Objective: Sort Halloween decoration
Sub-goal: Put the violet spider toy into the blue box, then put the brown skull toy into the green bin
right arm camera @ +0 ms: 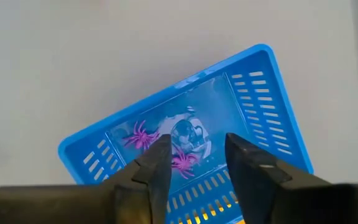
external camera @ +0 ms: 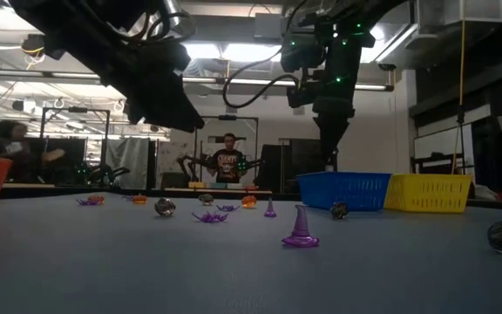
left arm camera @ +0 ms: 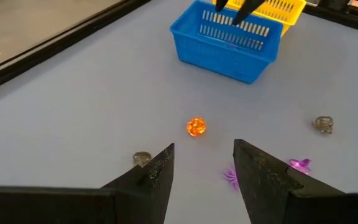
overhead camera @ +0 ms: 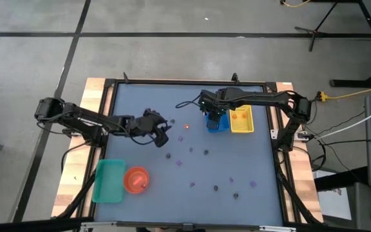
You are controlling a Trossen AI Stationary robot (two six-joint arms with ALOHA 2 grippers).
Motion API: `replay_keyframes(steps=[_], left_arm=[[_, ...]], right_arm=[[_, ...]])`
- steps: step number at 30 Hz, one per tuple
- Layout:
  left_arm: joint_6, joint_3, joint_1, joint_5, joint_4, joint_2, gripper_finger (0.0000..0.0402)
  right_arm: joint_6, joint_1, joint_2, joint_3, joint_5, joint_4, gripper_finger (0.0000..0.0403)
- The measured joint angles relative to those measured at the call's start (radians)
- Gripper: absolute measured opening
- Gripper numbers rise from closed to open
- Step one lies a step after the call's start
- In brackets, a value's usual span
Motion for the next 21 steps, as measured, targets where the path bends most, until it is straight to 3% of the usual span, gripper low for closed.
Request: replay_keyframes(steps=[14,21], left_arm=[[0.03,0.0,0.067,0.004,-0.001,0.0,0.015],[0.045,0.0,0.135,0.079,-0.026,0.0,0.015]], right_arm=[[0.0,0.0,0.0,0.0,0.0,0.002,0.0167],[0.0,0.0,0.0,0.0,0.0,0.005,0.0167]])
